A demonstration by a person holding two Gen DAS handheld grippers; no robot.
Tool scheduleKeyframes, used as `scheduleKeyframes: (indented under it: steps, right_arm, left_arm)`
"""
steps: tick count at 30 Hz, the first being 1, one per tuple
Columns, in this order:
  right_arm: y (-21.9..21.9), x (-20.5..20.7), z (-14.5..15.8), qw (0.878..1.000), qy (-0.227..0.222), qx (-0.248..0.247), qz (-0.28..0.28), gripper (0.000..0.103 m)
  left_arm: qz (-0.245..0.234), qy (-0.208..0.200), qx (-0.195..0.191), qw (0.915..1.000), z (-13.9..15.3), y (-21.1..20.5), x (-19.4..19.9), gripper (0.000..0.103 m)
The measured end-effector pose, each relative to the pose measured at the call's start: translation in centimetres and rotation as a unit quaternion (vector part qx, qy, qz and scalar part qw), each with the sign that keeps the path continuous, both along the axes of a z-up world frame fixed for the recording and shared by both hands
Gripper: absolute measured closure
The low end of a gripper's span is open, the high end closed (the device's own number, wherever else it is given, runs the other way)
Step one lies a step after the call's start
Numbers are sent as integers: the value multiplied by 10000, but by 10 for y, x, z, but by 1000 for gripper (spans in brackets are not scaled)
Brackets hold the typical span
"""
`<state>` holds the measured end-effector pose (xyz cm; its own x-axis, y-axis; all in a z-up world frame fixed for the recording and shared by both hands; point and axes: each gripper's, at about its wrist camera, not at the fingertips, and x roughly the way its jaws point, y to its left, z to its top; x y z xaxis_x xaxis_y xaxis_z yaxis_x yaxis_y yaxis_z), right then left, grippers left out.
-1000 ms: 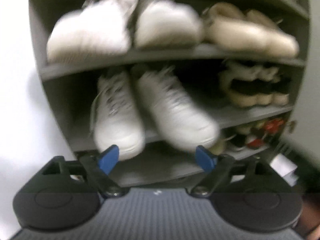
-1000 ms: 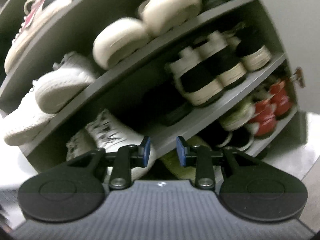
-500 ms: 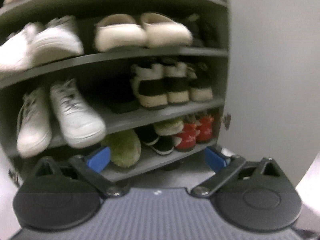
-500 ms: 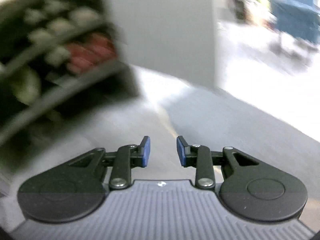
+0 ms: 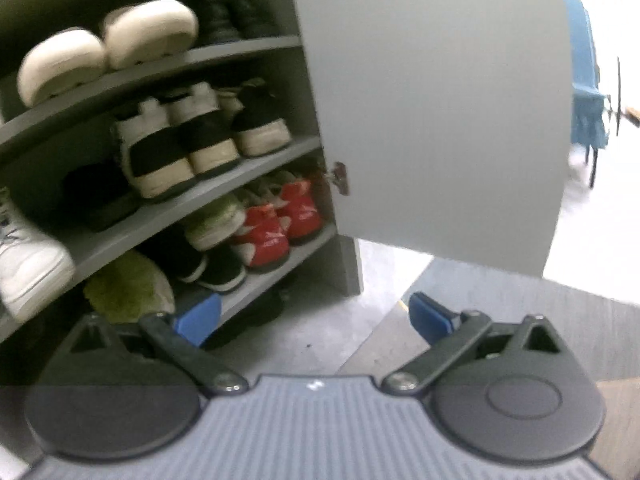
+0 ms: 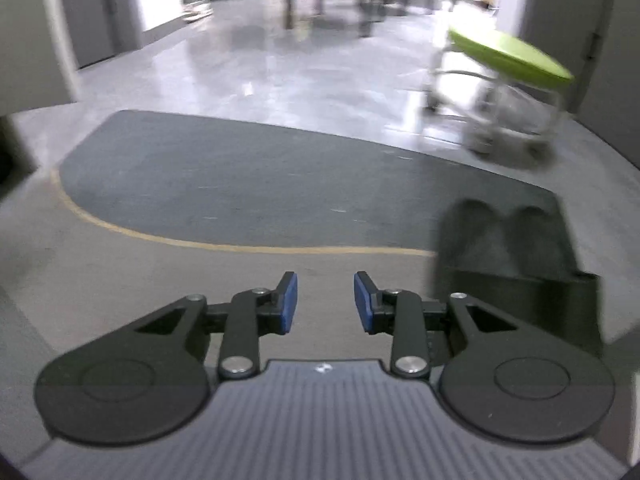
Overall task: Organize scattered shoes
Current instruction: 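Withdraw the right tool and move it to the black slides on the mat, then grasp both black slides by their straps with the right tool and lift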
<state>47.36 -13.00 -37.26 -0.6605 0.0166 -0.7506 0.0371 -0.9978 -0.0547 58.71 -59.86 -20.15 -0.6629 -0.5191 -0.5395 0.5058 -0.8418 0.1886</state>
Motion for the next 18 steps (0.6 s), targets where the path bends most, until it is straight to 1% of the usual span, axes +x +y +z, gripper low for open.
scheduleKeyframes:
  steps: [1, 2, 3, 4, 5, 6, 7, 10, 13, 16, 18]
  right_arm:
    - [17, 6, -3, 9998, -12, 29, -216, 60]
    - [31, 13, -5, 9991, -7, 65, -415, 53]
    - [40, 17, -8, 9983, 26, 80, -574, 49]
    - [51, 20, -11, 9971, 71, 88, -754, 43]
    - [62, 24, -15, 9953, 154, 66, -950, 41]
    - [78, 31, -22, 9926, 277, 16, -1180, 41]
    - [86, 36, -26, 9917, 327, -13, -1246, 41]
    - [104, 50, -44, 9920, 388, -113, -1196, 41]
    - [123, 65, -62, 9933, 178, 87, -1137, 41]
    - [137, 72, -81, 9925, 45, 359, -1171, 41]
    - [148, 74, -90, 9917, 21, 306, -1250, 41]
  left_arm:
    - [56, -53, 121, 9999, -2, -3, -4, 2]
    - [103, -82, 240, 9996, -4, -7, -6, 2]
    - [146, -109, 324, 9993, -6, -9, -8, 2]
    - [190, -177, 364, 9990, -9, -11, -10, 2]
    - [205, -236, 387, 9988, -11, -12, -11, 2]
    - [194, -269, 402, 9986, -12, -12, -11, 2]
    - [227, -367, 432, 9981, -16, -13, -14, 2]
    - [214, -542, 675, 9960, -26, -14, -21, 2]
    - [195, -746, 870, 9932, -31, -9, -27, 2]
    - [118, -772, 880, 9931, -32, 3, -29, 2]
    - [44, -764, 830, 9936, -34, 10, -32, 2]
